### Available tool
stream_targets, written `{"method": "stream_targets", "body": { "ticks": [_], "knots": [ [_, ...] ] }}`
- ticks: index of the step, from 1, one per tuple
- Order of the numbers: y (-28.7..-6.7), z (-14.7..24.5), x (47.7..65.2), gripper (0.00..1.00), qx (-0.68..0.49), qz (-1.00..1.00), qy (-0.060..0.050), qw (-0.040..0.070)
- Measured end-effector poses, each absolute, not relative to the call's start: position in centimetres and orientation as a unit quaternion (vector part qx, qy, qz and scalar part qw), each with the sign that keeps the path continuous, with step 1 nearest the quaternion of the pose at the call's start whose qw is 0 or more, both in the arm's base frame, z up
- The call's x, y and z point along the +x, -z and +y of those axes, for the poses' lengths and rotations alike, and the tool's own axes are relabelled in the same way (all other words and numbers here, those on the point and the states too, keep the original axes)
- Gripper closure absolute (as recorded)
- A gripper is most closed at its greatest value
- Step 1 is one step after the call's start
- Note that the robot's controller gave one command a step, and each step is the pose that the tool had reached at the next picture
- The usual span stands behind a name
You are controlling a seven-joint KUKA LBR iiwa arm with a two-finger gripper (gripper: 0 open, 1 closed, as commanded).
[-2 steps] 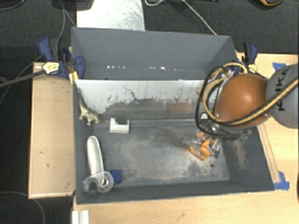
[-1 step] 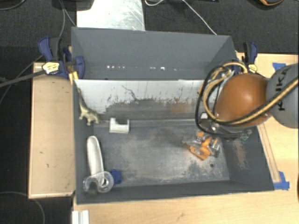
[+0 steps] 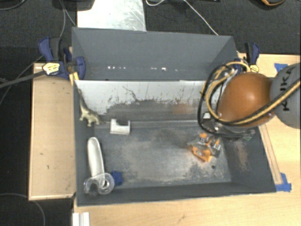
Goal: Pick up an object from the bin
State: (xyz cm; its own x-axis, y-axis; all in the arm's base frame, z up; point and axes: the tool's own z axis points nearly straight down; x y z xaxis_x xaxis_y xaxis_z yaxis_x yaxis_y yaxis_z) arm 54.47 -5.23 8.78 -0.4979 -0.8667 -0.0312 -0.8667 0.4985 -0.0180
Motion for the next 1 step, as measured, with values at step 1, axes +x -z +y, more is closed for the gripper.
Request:
{"method": "stream_targets", "body": {
  "ticks": [1],
  "knots": [
    [-10.86,-5.50,54.33,1.00,-0.500,0.866,0.000,0.014]
  ]
}}
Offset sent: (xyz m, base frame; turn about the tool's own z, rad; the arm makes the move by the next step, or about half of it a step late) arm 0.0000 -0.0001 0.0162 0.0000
